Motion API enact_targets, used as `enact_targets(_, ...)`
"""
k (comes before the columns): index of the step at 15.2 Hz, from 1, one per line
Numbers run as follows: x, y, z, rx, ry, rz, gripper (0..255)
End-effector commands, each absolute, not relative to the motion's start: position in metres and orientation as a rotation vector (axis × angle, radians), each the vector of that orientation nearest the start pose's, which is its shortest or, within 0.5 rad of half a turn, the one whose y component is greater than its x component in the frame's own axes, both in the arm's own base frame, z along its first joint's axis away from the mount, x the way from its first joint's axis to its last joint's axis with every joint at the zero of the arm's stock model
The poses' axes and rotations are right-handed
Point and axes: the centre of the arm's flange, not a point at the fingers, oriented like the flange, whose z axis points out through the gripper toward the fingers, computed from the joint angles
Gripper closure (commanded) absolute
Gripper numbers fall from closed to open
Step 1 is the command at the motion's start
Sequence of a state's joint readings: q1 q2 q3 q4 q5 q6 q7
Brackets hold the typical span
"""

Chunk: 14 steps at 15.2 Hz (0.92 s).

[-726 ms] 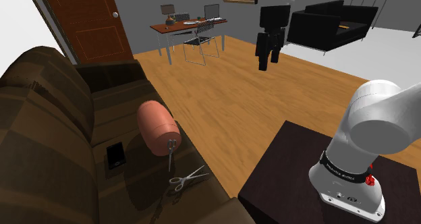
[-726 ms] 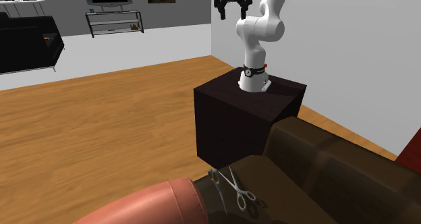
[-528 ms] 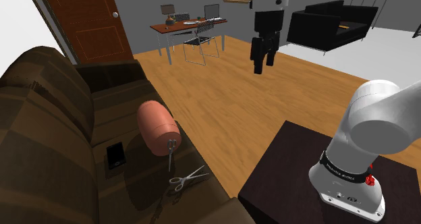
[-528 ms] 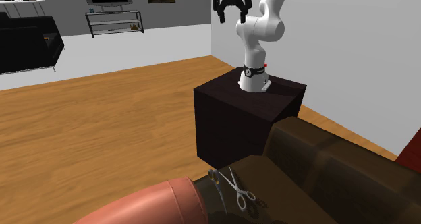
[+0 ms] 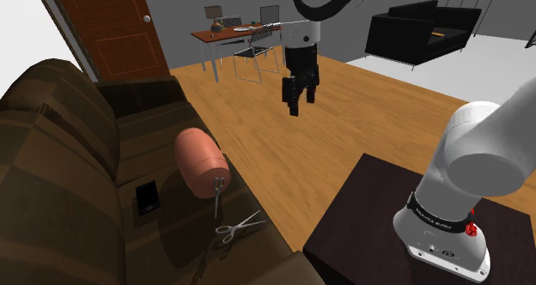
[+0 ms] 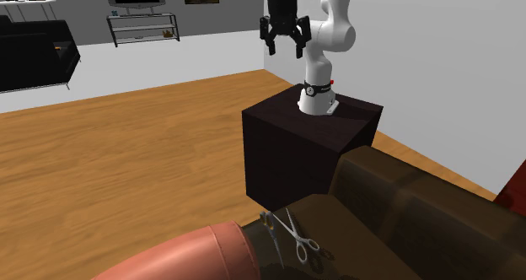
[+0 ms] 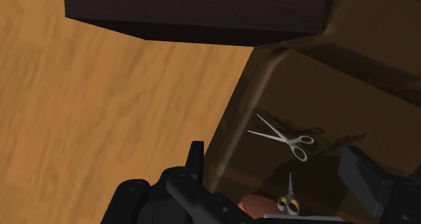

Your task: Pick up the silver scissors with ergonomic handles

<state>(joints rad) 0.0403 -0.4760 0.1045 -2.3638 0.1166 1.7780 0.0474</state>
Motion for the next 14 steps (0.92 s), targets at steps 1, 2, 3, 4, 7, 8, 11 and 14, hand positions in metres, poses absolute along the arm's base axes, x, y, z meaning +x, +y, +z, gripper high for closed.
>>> enact_targets(1,0.410,0.082,0.478,-3.088,-0.096,0.191,0)
enact_targets(2,0.420,0.087,0.469,-3.092,-0.103,0.198,0)
enact_targets(3,0.429,0.093,0.461,-3.096,-0.110,0.204,0)
enact_targets(4,0.439,0.099,0.452,-3.100,-0.117,0.211,0)
enact_targets(7,0.466,0.116,0.426,-3.111,-0.139,0.231,0)
enact_targets(8,0.476,0.121,0.417,-3.115,-0.146,0.238,0)
enact_targets(11,0.503,0.139,0.390,-3.125,-0.167,0.258,0)
enact_targets(14,0.529,0.156,0.363,-3.136,-0.189,0.278,0)
